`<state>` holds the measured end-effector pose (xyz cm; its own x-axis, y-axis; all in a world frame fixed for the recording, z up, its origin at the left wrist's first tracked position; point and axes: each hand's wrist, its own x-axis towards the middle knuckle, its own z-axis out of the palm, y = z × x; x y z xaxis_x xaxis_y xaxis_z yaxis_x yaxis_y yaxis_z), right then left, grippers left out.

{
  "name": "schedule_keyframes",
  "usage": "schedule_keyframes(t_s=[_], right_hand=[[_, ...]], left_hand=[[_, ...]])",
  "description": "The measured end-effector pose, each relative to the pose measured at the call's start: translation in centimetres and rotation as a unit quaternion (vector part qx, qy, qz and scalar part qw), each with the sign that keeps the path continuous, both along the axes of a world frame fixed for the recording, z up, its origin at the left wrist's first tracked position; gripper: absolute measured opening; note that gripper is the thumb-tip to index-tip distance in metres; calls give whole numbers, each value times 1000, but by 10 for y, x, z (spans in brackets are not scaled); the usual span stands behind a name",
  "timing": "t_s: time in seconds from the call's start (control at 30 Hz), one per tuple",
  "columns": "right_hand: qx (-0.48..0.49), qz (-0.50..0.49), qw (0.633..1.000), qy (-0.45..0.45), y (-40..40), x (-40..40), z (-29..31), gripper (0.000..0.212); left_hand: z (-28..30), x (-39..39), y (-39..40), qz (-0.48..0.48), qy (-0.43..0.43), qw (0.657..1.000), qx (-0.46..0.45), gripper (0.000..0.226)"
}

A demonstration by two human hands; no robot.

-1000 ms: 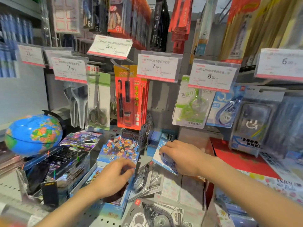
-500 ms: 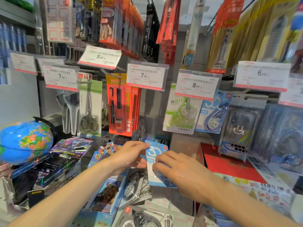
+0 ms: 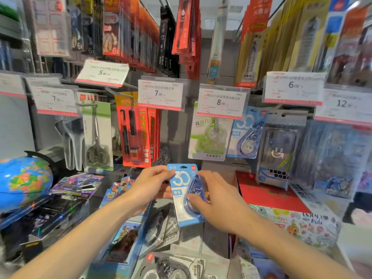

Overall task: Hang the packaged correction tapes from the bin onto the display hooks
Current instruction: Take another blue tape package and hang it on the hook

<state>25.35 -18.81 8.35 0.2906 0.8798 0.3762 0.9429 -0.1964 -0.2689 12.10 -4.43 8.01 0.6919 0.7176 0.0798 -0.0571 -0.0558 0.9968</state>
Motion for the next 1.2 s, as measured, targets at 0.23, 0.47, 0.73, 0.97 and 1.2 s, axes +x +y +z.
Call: schedule_keyframes(t_s=[0.23, 0.47, 0.73, 0.97, 1.2], right_hand=[[-11, -36, 998, 41, 8, -15, 2, 78], [42, -31, 998, 32, 0, -21, 11, 65], [111, -53, 992, -35, -23, -18, 35, 70], [126, -104, 983, -82, -55, 7, 46, 74], [154, -147, 970, -113, -79, 22, 44, 69]], left_hand=[[5, -7, 0, 15, -12, 1000, 19, 18], [11, -20, -1, 23, 2, 995, 92, 29], [36, -30, -11, 122, 41, 919, 373, 17], [56, -27, -26, 147, 20, 782, 605, 34], [92, -5, -45, 147, -22, 648, 747, 36]])
